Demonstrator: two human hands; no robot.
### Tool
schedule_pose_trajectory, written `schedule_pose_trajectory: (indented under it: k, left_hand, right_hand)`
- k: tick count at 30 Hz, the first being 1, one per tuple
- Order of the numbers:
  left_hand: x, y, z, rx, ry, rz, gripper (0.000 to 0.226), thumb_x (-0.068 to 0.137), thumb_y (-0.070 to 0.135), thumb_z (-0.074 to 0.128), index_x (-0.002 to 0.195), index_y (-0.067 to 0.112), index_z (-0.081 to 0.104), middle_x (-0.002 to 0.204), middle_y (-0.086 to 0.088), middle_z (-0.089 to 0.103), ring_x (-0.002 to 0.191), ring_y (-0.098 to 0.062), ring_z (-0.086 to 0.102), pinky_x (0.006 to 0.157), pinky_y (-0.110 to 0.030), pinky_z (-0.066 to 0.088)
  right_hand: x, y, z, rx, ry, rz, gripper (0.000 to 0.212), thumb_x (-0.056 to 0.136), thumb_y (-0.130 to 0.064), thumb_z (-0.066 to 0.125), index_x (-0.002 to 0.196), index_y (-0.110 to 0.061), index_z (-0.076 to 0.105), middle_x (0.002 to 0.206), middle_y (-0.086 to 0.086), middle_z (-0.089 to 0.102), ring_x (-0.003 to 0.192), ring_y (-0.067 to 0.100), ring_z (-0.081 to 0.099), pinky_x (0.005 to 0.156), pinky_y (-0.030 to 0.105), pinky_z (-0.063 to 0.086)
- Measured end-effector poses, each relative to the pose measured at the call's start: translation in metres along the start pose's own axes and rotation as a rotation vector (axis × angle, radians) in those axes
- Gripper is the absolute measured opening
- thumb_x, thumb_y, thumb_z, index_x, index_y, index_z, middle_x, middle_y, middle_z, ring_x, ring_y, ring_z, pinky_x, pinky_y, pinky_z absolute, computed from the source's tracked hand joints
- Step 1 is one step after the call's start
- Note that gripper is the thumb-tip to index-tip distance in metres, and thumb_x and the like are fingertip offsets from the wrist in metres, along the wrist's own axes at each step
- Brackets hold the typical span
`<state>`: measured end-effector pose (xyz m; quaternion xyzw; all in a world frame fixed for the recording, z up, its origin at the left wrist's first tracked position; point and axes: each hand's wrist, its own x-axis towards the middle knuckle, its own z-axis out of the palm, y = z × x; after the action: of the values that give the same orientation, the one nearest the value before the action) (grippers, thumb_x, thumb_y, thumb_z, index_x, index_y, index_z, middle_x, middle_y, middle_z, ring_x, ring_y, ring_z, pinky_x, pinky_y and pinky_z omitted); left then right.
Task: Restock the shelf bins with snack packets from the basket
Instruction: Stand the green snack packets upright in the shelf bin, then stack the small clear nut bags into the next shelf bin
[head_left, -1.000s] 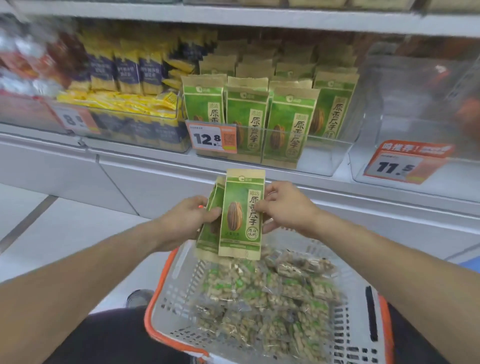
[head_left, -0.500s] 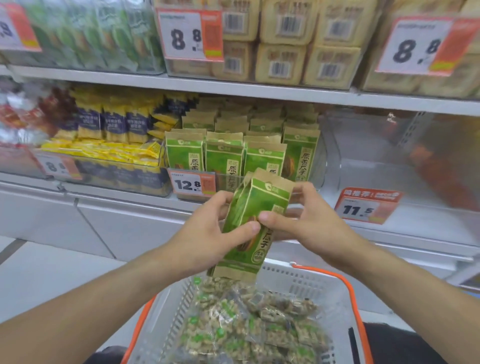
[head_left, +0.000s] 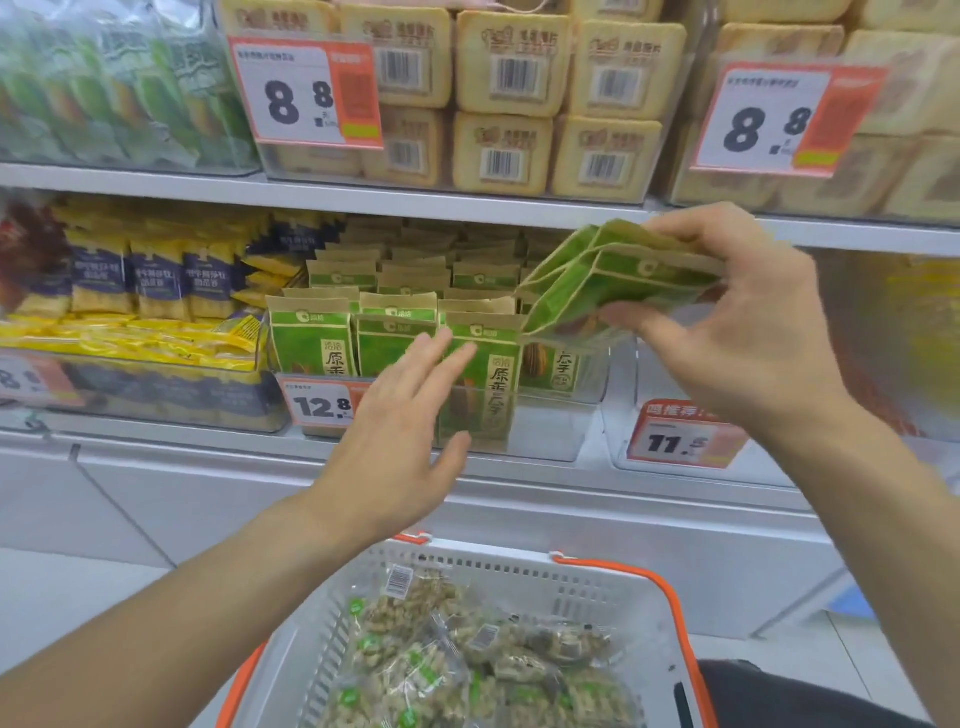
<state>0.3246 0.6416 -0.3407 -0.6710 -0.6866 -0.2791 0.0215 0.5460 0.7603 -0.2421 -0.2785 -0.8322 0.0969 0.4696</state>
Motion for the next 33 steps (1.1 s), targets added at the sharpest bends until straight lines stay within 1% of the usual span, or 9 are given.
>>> schedule_pose_trajectory:
  k: [3, 8, 11, 14, 23, 26, 29, 31, 33]
  left_hand:
    - [0.002, -0.010, 0.015, 0.135, -0.109, -0.016, 0.079, 0.094, 0.032, 0.057, 0.158, 0.032, 0.009, 0.166, 0.007, -0.006, 0.152, -0.014, -0.012, 0.124, -0.043, 0.007]
    - [0.003, -0.013, 0.022, 0.183, -0.115, -0.025, 0.080, 0.093, 0.033, 0.056, 0.158, 0.032, 0.008, 0.165, 0.007, -0.011, 0.151, -0.014, -0.017, 0.122, -0.039, 0.000]
    - [0.004, -0.013, 0.023, 0.180, -0.118, -0.028, 0.079, 0.094, 0.033, 0.055, 0.158, 0.031, 0.009, 0.165, 0.007, -0.012, 0.150, -0.014, -0.019, 0.119, -0.035, -0.003]
    - [0.002, -0.014, 0.024, 0.181, -0.118, -0.025, 0.078, 0.094, 0.032, 0.055, 0.158, 0.030, 0.011, 0.165, 0.008, -0.013, 0.150, -0.012, -0.020, 0.119, -0.035, -0.002]
    - [0.002, -0.015, 0.027, 0.176, -0.105, -0.020, 0.077, 0.094, 0.031, 0.055, 0.158, 0.027, 0.013, 0.165, 0.006, -0.012, 0.151, -0.013, -0.018, 0.121, -0.039, 0.002]
    - [0.001, -0.014, 0.028, 0.157, -0.071, -0.010, 0.072, 0.093, 0.028, 0.057, 0.156, 0.025, 0.022, 0.166, 0.004, 0.000, 0.152, -0.015, -0.010, 0.121, -0.038, 0.003]
    - [0.001, -0.011, 0.024, 0.081, 0.054, 0.006, 0.055, 0.088, 0.016, 0.062, 0.141, 0.017, 0.047, 0.155, -0.002, 0.033, 0.146, -0.021, 0.022, 0.118, -0.040, 0.022]
    - [-0.001, -0.008, 0.022, -0.001, 0.143, 0.019, 0.036, 0.086, 0.010, 0.063, 0.122, 0.013, 0.058, 0.131, -0.002, 0.051, 0.123, -0.019, 0.046, 0.103, -0.036, 0.041]
    - [-0.007, -0.005, 0.027, -0.069, 0.110, -0.015, 0.026, 0.089, 0.011, 0.061, 0.115, 0.012, 0.060, 0.116, 0.000, 0.054, 0.104, -0.015, 0.054, 0.086, -0.030, 0.045]
  right_hand:
    - [0.004, 0.019, 0.020, -0.051, -0.071, 0.040, 0.046, 0.072, -0.020, 0.088, 0.111, -0.016, 0.066, 0.104, -0.003, 0.066, 0.097, 0.010, 0.061, 0.091, 0.022, 0.048]
    - [0.000, 0.046, 0.065, -0.194, -0.276, 0.127, 0.057, 0.075, -0.029, 0.085, 0.124, -0.022, 0.058, 0.119, -0.002, 0.060, 0.111, 0.019, 0.057, 0.098, 0.043, 0.048]
    - [-0.002, 0.054, 0.085, -0.332, -0.334, 0.123, 0.067, 0.076, -0.030, 0.083, 0.134, -0.020, 0.050, 0.126, 0.003, 0.052, 0.119, 0.025, 0.050, 0.104, 0.043, 0.042]
    - [-0.003, 0.057, 0.094, -0.371, -0.267, 0.140, 0.072, 0.077, -0.028, 0.083, 0.138, -0.018, 0.047, 0.129, 0.007, 0.047, 0.120, 0.027, 0.045, 0.105, 0.042, 0.041]
    - [-0.009, 0.057, 0.099, -0.376, -0.215, 0.111, 0.061, 0.082, -0.023, 0.073, 0.138, -0.017, 0.049, 0.137, 0.010, 0.043, 0.126, 0.030, 0.041, 0.106, 0.046, 0.041]
    - [-0.011, 0.051, 0.094, -0.326, -0.119, 0.050, 0.055, 0.081, -0.018, 0.071, 0.133, -0.012, 0.052, 0.135, 0.012, 0.045, 0.125, 0.030, 0.044, 0.102, 0.048, 0.043]
    - [-0.016, 0.036, 0.083, -0.221, -0.010, -0.123, 0.039, 0.080, -0.009, 0.067, 0.118, -0.007, 0.058, 0.122, 0.010, 0.053, 0.113, 0.026, 0.052, 0.093, 0.043, 0.047]
    - [-0.028, 0.024, 0.078, -0.122, -0.066, -0.206, 0.029, 0.082, -0.006, 0.065, 0.111, -0.007, 0.060, 0.111, 0.006, 0.055, 0.100, 0.020, 0.056, 0.085, 0.032, 0.049]
    - [-0.050, 0.017, 0.081, -0.060, -0.226, -0.192, 0.022, 0.086, -0.010, 0.063, 0.107, -0.010, 0.060, 0.102, -0.002, 0.053, 0.086, 0.016, 0.056, 0.074, 0.028, 0.049]
